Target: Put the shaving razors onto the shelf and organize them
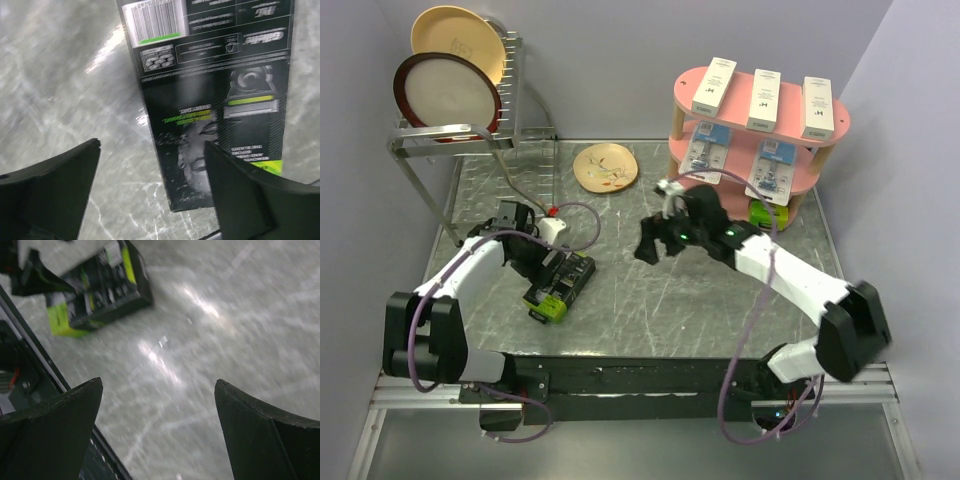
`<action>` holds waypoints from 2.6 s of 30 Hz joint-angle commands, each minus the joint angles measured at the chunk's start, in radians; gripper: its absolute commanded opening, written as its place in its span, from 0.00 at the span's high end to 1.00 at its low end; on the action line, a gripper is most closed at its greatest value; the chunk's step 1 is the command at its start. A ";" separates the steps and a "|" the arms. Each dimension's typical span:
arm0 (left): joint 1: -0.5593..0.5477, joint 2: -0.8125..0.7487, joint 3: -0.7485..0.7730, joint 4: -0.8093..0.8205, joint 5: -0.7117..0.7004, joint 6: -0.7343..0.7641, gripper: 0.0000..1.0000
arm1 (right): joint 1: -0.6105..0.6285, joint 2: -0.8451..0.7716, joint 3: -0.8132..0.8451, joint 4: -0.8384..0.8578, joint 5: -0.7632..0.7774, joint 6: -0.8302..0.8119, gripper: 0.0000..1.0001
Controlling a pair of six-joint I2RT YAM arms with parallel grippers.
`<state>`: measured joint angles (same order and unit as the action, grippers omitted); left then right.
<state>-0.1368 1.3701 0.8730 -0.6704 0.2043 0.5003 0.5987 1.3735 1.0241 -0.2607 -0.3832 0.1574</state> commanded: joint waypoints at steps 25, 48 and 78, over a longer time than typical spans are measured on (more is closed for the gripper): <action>-0.300 0.579 0.535 -0.090 0.234 -0.244 0.99 | -0.023 -0.051 -0.058 0.009 0.046 -0.013 0.00; -0.308 0.750 0.484 0.037 -0.255 -0.463 0.99 | -0.073 -0.047 -0.133 0.000 0.079 0.068 0.00; -0.268 0.899 0.506 -0.179 -0.028 -0.629 0.99 | -0.060 0.134 -0.134 0.077 0.086 0.520 0.00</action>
<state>-0.4114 2.0350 1.5200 -0.7834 0.4408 -0.1600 0.5323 1.5059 0.9096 -0.2359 -0.2985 0.5320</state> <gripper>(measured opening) 0.035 0.999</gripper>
